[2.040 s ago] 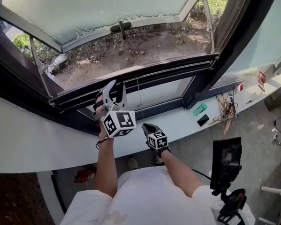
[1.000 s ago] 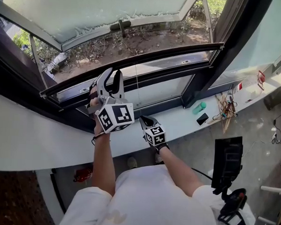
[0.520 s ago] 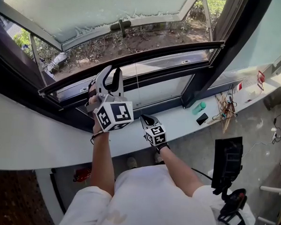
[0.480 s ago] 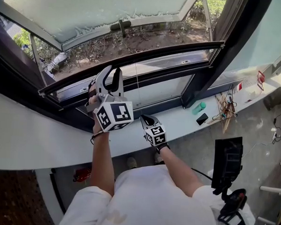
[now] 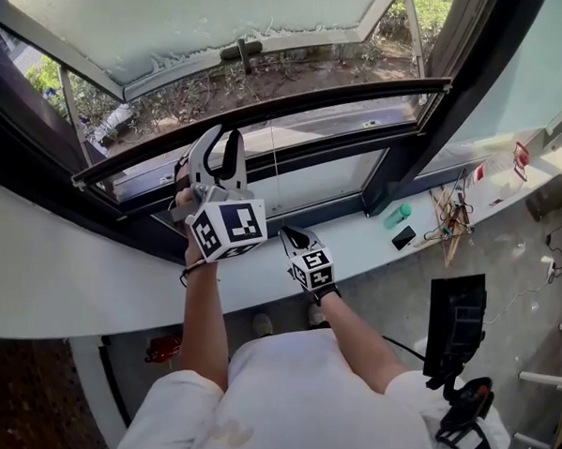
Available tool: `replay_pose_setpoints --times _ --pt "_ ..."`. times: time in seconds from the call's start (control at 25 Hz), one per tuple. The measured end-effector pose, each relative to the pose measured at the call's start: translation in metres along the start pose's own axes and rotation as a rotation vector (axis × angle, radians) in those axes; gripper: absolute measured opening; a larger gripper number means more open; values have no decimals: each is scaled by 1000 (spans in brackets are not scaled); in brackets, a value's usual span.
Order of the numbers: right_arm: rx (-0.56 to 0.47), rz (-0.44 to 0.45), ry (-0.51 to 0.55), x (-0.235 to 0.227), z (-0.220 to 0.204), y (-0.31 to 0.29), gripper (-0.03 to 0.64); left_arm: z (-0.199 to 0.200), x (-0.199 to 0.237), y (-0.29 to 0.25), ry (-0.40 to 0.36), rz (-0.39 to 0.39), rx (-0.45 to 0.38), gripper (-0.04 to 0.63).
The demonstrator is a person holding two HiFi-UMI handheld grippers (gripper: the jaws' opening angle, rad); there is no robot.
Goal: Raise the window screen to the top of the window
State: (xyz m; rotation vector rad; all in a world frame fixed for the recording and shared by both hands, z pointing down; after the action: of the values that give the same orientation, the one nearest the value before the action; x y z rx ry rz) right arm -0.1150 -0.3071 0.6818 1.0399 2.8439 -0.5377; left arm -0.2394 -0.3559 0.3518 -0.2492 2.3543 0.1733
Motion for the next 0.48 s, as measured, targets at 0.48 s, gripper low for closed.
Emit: replay_pose_setpoints --times 0.48 --pt "-60 15 3 1 20 0 5 14 15 -2 -22 40 -36 67"
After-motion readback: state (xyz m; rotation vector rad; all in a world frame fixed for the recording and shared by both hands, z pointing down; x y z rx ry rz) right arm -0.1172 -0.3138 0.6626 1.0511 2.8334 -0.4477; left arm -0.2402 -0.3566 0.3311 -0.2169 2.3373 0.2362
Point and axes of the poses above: the fingertips, and each gripper's own axes: y backward along the fingers, x to its left, z out of its top, the point moved 6 cm from there along y, backward along the fingers, and after that the axes turned 3 degrees about -x, right-handed, at the moved point
